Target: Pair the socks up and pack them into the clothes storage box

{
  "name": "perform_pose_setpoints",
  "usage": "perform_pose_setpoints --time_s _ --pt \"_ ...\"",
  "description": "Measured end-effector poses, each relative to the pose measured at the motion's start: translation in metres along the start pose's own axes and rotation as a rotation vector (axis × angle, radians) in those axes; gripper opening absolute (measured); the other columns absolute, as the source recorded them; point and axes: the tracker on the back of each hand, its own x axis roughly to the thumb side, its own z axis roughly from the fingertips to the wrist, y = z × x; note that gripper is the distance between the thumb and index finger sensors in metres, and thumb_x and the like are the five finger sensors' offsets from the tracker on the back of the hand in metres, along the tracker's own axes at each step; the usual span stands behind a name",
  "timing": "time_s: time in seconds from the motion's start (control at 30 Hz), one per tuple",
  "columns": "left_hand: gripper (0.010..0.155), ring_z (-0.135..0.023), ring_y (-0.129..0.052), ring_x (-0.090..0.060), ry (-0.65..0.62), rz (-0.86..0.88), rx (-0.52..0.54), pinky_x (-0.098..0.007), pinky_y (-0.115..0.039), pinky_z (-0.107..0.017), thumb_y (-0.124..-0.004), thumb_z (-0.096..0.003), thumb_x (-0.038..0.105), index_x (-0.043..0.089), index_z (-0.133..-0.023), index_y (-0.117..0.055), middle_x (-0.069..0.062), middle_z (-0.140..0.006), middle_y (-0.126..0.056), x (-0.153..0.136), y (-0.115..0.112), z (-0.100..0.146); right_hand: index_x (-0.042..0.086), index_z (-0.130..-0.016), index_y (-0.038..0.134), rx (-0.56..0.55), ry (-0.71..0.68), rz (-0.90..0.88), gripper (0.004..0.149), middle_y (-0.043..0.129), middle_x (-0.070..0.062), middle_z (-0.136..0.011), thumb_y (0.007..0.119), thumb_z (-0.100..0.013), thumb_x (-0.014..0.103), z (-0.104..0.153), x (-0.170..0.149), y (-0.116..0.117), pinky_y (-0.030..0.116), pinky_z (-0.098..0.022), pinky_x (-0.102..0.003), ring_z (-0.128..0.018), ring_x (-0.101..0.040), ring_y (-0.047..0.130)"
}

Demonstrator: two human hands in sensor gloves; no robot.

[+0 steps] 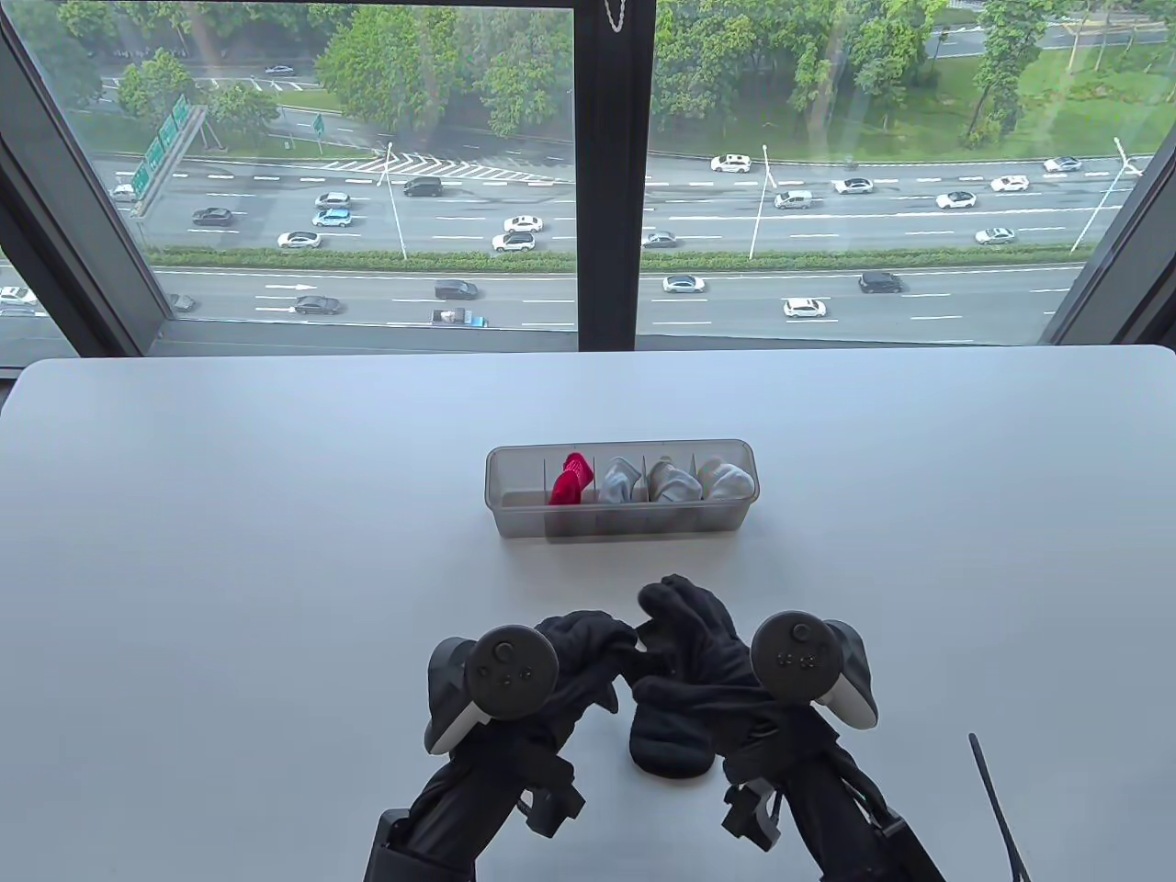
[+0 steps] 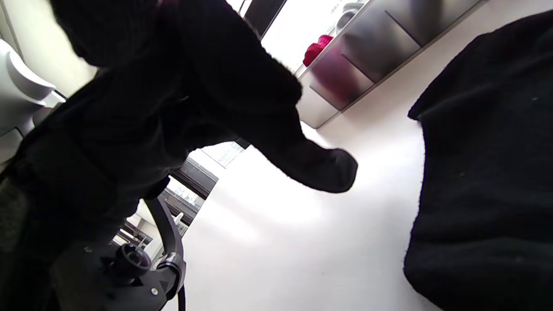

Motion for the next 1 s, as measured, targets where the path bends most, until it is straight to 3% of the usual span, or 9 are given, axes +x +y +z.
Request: perform_pose_setpoints --time_s 0.1,0.17,0.37,0.47,0.57,0.67,0.73,0.87,1.0 --pt "0.038 -0.091 -0.084 -0.044 0.035 -0.049 0.046 -0.067 -0.063 -0.071 -0.063 -0.0620 0.035 0.017 -0.092 -0.078 -0.015 -0.100 -0.083 -0.003 0.002 0.004 0.031 -0.102 0.061 -0.298 0.054 0.168 0.044 0.075 -0.007 -0.109 0.071 -0.061 0.041 0.004 -0.002 -0.003 0.053 -0.076 -0.064 -0.101 -0.038 0.075" --pt "0.038 -0.091 -0.085 -0.044 0.049 -0.013 0.065 -0.068 -0.063 -0.071 -0.063 -0.0621 0.035 0.017 -0.092 -0.078 -0.017 -0.100 -0.085 -0.007 0.005 0.004 0.027 -0.097 0.070 -0.259 0.033 0.141 0.041 0.089 -0.004 -0.091 0.071 -0.060 0.045 0.007 -0.009 -0.007 0.056 -0.075 -0.063 -0.090 -0.031 0.086" --pt "0.039 -0.077 -0.100 -0.034 0.092 0.039 0.107 -0.061 -0.072 -0.069 -0.060 -0.0624 0.030 0.019 -0.098 -0.069 -0.009 -0.084 -0.097 -0.014 0.011 0.005 0.026 -0.088 0.076 -0.286 0.143 0.337 0.036 0.089 -0.008 -0.091 0.064 -0.061 0.047 0.013 -0.022 -0.018 0.059 -0.073 -0.063 -0.091 -0.036 0.084" --pt "0.039 -0.074 -0.099 -0.033 0.053 0.090 0.070 -0.062 -0.070 -0.069 -0.060 -0.0622 0.029 0.020 -0.099 -0.068 -0.009 -0.081 -0.097 -0.016 0.009 0.003 0.020 -0.117 0.032 -0.195 0.068 0.084 0.079 0.039 -0.022 -0.124 0.066 -0.056 0.055 0.010 -0.019 -0.016 0.042 -0.075 -0.070 -0.109 -0.053 0.038" --pt "0.038 -0.071 -0.101 -0.031 0.020 0.060 0.058 -0.062 -0.070 -0.069 -0.059 -0.0620 0.030 0.022 -0.098 -0.068 -0.006 -0.075 -0.098 -0.011 0.004 0.002 0.021 -0.117 0.022 -0.068 0.004 -0.085 0.088 0.019 -0.022 -0.125 0.071 -0.053 0.056 0.002 -0.007 -0.006 0.035 -0.076 -0.071 -0.110 -0.055 0.026" --pt "0.038 -0.068 -0.101 -0.031 -0.011 0.060 0.039 -0.062 -0.070 -0.069 -0.059 -0.0618 0.031 0.023 -0.098 -0.069 -0.006 -0.072 -0.098 -0.007 -0.002 0.001 0.021 -0.114 0.038 -0.066 0.019 -0.031 0.073 0.045 -0.014 -0.123 0.073 -0.058 0.050 -0.003 -0.004 -0.001 0.047 -0.077 -0.067 -0.109 -0.047 0.054" --pt "0.038 -0.067 -0.102 -0.031 0.016 0.033 0.062 -0.061 -0.072 -0.068 -0.058 -0.0626 0.032 0.020 -0.098 -0.068 -0.006 -0.071 -0.099 -0.009 0.000 0.002 0.022 -0.103 0.061 -0.195 0.068 -0.042 0.048 0.085 -0.003 -0.092 0.077 -0.059 0.035 0.000 -0.009 -0.004 0.058 -0.076 -0.061 -0.086 -0.025 0.089" --pt "0.038 -0.074 -0.099 -0.035 0.035 0.044 0.087 -0.062 -0.070 -0.069 -0.057 -0.0633 0.031 0.016 -0.096 -0.068 -0.010 -0.085 -0.096 -0.011 0.001 0.002 0.021 -0.093 0.072 -0.259 0.088 0.001 0.042 0.094 0.000 -0.075 0.076 -0.058 0.043 0.004 -0.014 -0.012 0.063 -0.074 -0.058 -0.069 -0.019 0.097" --pt "0.038 -0.060 -0.103 -0.029 0.042 0.045 0.087 -0.058 -0.074 -0.067 -0.058 -0.0631 0.031 0.016 -0.097 -0.069 -0.006 -0.068 -0.100 -0.011 0.001 0.001 0.020 -0.084 0.079 -0.273 0.093 0.107 0.040 0.097 0.002 -0.063 0.070 -0.057 0.048 0.005 -0.011 -0.013 0.064 -0.072 -0.058 -0.062 -0.018 0.100"
